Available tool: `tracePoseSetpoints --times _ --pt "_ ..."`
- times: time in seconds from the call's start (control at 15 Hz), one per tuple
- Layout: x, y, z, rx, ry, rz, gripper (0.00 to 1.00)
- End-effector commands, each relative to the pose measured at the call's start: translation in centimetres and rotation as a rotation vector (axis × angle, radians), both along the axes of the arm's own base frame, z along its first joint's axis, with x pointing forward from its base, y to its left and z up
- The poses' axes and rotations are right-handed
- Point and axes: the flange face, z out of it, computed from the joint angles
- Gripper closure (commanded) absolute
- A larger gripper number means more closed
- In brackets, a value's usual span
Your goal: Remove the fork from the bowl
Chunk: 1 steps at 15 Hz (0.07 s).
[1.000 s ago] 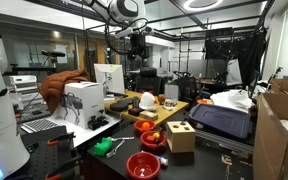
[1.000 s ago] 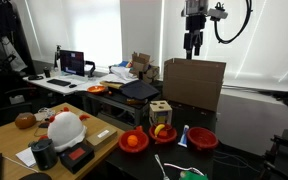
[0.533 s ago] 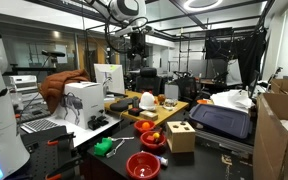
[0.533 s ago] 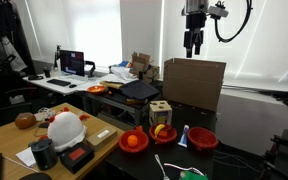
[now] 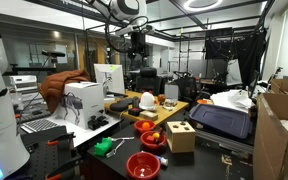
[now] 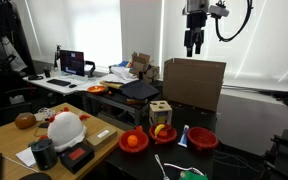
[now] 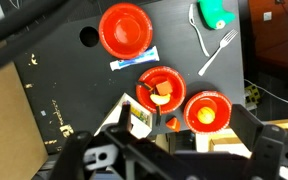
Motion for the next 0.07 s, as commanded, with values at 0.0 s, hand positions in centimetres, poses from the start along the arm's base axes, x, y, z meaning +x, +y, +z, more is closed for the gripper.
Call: tracePoseSetpoints --times 0.0 --pt "0.01 0.02 0.07 0.0 0.001 0.0 0.0"
